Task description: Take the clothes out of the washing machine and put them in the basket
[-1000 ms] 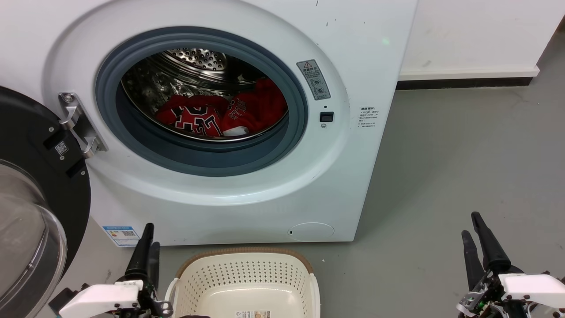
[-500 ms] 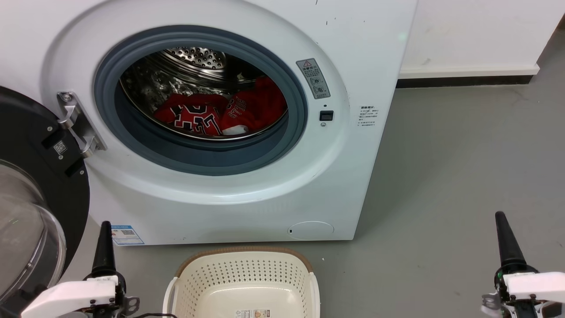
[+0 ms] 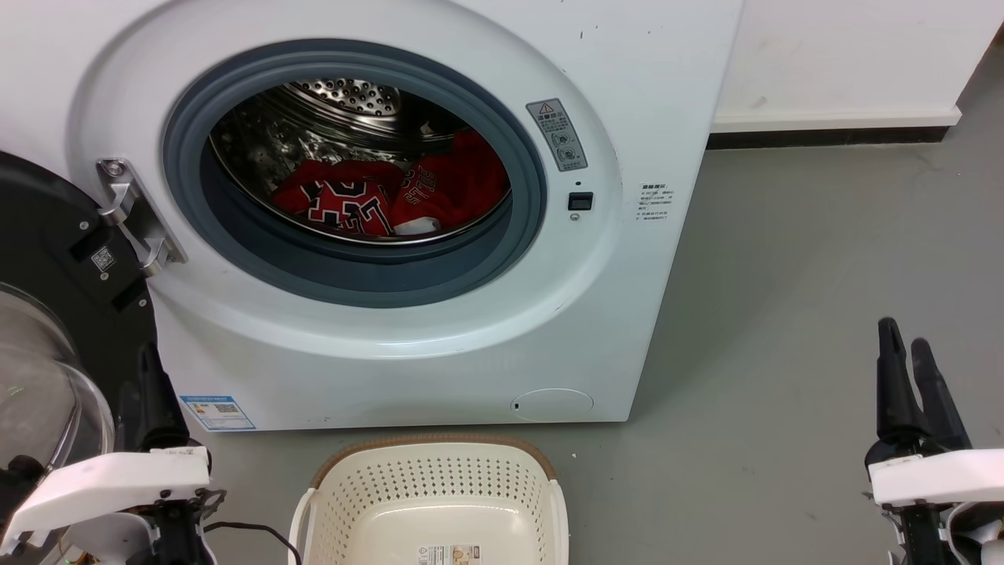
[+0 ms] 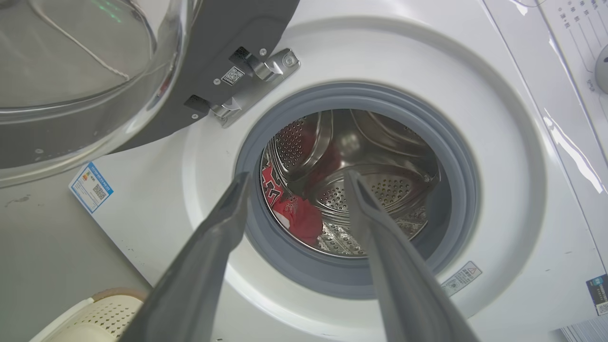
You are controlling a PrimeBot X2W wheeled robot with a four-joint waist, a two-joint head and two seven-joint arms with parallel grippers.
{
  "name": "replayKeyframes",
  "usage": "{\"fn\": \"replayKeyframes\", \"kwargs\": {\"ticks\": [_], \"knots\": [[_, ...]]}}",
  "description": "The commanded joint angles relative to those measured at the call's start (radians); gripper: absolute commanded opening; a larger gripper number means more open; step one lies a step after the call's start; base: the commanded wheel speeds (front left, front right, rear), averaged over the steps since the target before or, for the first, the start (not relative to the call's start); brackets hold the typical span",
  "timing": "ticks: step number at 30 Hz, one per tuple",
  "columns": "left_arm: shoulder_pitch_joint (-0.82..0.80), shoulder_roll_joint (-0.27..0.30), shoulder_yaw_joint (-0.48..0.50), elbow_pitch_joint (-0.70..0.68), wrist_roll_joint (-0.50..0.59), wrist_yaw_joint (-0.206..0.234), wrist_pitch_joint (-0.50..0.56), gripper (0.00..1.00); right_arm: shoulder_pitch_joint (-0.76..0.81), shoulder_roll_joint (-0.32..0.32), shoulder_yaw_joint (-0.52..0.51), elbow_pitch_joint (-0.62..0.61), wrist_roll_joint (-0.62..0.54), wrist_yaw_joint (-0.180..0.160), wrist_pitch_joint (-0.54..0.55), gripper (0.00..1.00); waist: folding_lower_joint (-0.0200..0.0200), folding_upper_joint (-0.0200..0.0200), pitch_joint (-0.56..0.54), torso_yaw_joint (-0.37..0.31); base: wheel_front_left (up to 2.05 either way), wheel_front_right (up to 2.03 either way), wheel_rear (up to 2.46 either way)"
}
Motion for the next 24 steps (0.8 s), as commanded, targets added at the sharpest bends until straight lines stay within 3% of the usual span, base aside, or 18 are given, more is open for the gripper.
{"fn": "replayKeyframes", "kwargs": {"ticks": [1, 4, 8, 12, 16, 20, 24], "knots": [[0.000, 0.003, -0.003, -0.029, 0.024, 0.011, -0.009, 1.00, -0.015, -0.003, 0.003, -0.028, -0.032, 0.000, -0.009, 1.00, 0.0000, 0.0000, 0.000, 0.000, 0.00, 0.00, 0.00], [0.008, 0.003, -0.026, -0.060, 0.055, 0.031, -0.019, 1.00, -0.009, -0.003, 0.024, -0.066, -0.113, 0.000, -0.018, 1.00, 0.0000, 0.0000, 0.001, -0.001, 0.00, 0.00, 0.00], [0.022, 0.003, -0.026, -0.072, 0.031, 0.008, -0.031, 1.00, 0.003, -0.003, 0.047, -0.096, -0.193, 0.000, -0.031, 1.00, 0.0000, 0.0000, 0.001, -0.003, 0.00, 0.00, 0.00], [0.036, 0.003, -0.022, -0.050, 0.041, -0.068, -0.043, 1.00, 0.012, -0.003, 0.045, -0.107, -0.234, 0.000, -0.044, 1.00, 0.0000, 0.0000, 0.000, -0.005, 0.00, 0.00, 0.00], [0.041, 0.004, -0.023, -0.056, 0.116, -0.103, -0.054, 1.00, 0.017, -0.003, 0.048, -0.119, -0.298, 0.000, -0.054, 1.00, 0.0000, 0.0000, 0.000, -0.007, 0.00, 0.00, 0.00], [0.047, 0.004, -0.042, -0.096, 0.216, -0.105, -0.065, 1.00, 0.023, -0.003, 0.050, -0.134, -0.362, 0.000, -0.065, 1.00, 0.0000, 0.0000, 0.001, -0.009, 0.00, 0.00, 0.00], [0.051, 0.004, -0.088, -0.139, 0.350, -0.077, -0.076, 1.00, 0.024, -0.003, 0.045, -0.145, -0.420, 0.000, -0.077, 1.00, 0.0000, 0.0000, 0.004, -0.011, 0.00, 0.00, 0.00]]}}
